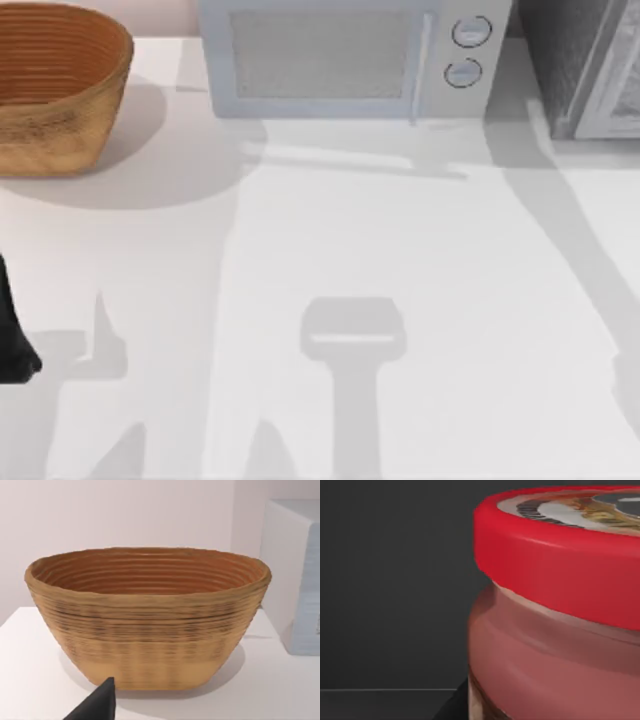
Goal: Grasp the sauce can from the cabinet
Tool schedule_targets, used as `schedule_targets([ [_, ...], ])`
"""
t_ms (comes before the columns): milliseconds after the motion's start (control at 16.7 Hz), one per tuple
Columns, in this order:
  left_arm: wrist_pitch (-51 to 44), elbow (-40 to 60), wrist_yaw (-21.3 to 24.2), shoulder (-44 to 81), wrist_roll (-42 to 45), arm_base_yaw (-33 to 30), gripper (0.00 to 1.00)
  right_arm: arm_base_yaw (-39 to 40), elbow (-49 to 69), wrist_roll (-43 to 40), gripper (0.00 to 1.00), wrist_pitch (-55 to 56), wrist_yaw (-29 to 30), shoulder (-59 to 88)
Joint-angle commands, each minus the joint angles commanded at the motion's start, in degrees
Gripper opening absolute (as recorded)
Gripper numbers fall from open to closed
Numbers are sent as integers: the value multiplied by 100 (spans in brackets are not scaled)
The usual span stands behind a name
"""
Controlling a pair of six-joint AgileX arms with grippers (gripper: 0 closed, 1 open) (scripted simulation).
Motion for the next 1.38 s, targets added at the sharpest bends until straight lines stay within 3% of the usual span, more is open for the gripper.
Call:
schedule_targets([
  [300, 0, 0, 0, 0, 0, 0, 100, 509, -434, 14, 0, -634, 502, -1002],
  [840, 0, 0, 0, 0, 0, 0, 100, 370, -1000, 23, 0, -388, 351, -1492],
  [1080, 0, 0, 0, 0, 0, 0, 100, 35, -2538, 6, 0, 146, 7, -2549],
  [1380, 0, 0, 0, 0, 0, 0, 100, -570, -5718, -34, 0, 1055, -600, -4430],
])
